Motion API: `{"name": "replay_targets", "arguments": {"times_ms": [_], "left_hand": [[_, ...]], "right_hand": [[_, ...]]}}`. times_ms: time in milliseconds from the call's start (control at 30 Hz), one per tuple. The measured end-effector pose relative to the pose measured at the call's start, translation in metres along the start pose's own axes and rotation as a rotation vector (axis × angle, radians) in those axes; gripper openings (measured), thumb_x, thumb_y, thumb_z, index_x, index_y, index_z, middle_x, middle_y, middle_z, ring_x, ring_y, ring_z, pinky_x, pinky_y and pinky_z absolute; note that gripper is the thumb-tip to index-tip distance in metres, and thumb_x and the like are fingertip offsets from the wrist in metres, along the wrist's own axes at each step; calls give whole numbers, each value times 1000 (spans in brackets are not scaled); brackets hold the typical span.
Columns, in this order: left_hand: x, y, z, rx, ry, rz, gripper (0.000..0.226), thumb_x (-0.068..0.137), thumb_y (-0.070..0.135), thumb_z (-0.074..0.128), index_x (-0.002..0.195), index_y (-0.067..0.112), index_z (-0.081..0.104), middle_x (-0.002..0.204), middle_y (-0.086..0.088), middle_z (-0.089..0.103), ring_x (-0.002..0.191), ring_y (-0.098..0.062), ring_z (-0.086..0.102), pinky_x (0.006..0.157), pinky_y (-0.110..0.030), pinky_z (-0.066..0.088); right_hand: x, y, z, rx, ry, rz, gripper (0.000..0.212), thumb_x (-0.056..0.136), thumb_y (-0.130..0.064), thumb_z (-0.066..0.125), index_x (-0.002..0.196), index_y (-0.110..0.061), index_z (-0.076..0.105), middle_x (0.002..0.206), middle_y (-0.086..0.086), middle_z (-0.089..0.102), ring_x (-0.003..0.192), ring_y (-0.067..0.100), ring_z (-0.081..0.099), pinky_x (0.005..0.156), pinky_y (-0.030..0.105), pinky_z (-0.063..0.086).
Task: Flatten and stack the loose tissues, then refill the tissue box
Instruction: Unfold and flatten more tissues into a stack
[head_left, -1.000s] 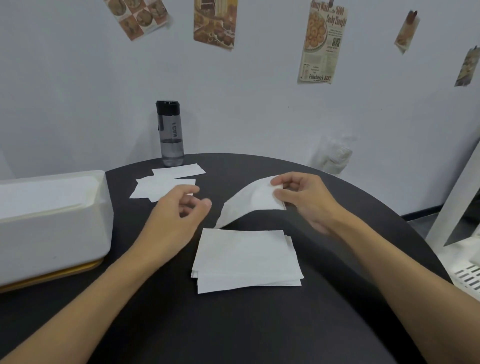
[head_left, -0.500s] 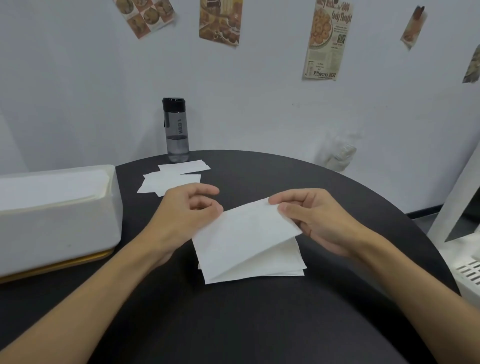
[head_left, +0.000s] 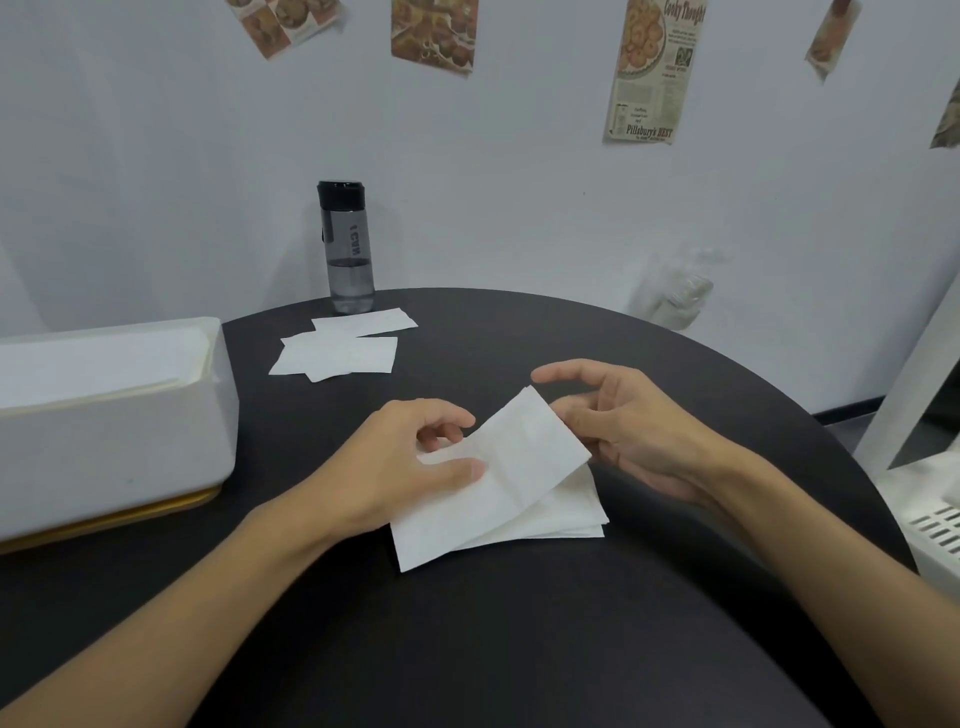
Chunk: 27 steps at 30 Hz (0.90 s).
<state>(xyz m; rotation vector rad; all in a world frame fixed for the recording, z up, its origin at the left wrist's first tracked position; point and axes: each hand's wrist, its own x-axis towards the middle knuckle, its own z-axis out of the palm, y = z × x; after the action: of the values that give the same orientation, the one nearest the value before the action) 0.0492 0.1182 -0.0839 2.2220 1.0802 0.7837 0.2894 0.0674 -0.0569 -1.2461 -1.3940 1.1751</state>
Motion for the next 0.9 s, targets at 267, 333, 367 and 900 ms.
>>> {"name": "replay_targets", "arguments": {"times_ms": [267,333,367,900], "left_hand": [[0,-4,5,12,-14,0,42,81,31,82,119,34,65,100,12,65,94,1,56,82,-9,44],[0,-5,5,6,-4,11,44,80,28,83,120,33,65,98,12,65,93,1,56,83,-9,43],[0,-6,6,7,1,15,45,80,28,83,121,32,65,98,12,64,93,1,56,83,-9,43],[0,-7,7,32,-22,2,46,83,30,80,125,34,63,102,14,63,97,-4,56,91,-19,46]], "right_hand": [[2,5,0,-7,11,-21,14,97,-3,59,107,-2,70,98,21,73,83,25,63,70,28,57],[3,6,0,-21,8,-17,15,95,1,60,108,-2,67,101,21,74,85,25,67,72,29,58],[3,7,0,-25,10,-16,15,95,1,59,108,-2,67,102,22,73,86,25,67,74,31,57],[6,6,1,-48,34,86,21,94,-12,65,99,8,73,102,25,73,88,30,69,84,39,59]]}}
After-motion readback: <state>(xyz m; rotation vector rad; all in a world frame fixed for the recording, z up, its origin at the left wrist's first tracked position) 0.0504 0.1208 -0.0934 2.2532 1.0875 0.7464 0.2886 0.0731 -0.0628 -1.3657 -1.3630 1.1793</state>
